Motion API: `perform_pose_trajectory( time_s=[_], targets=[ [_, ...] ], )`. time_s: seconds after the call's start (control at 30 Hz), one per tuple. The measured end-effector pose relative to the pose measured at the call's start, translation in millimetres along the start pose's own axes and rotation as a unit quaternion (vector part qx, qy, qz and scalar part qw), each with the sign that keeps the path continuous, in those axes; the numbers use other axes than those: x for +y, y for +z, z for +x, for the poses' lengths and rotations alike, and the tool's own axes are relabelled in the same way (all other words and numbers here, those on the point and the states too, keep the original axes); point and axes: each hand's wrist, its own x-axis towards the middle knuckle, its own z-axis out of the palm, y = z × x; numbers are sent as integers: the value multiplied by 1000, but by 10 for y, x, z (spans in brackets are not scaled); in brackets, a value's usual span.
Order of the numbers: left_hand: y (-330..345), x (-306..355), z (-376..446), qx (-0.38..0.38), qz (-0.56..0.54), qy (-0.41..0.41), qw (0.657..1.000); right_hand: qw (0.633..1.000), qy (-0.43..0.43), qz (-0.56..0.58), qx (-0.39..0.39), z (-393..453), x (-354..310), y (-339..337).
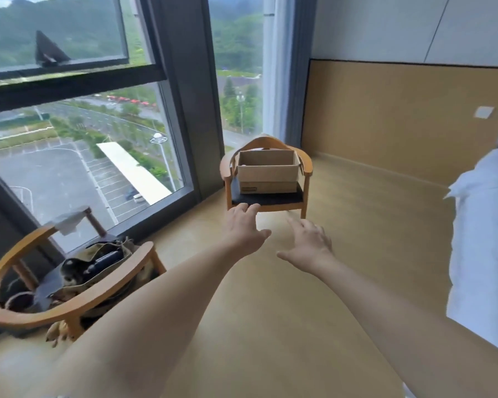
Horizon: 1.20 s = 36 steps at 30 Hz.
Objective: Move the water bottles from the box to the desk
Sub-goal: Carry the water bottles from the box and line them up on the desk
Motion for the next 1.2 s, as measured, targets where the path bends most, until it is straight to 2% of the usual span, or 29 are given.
perform_pose_trajectory(
  time_s=[0.33,0.63,0.77,0.93,1.2],
  targets=[
    [734,-75,1562,-70,20,14,997,999,49,16,-11,1630,472,288],
    [815,35,3584,-38,23,-27,999,999,27,38,-23,3777,732,69],
    [908,61,4236,-39,18,-36,998,999,5,30,-28,4549,720,19],
    [1072,-110,4964,-46,-2,-61,997,998,4,24,-66,5270,667,226],
    [1443,-637,6506,-78,-14,-55,995,996,44,16,-77,6748,507,599]
  ],
)
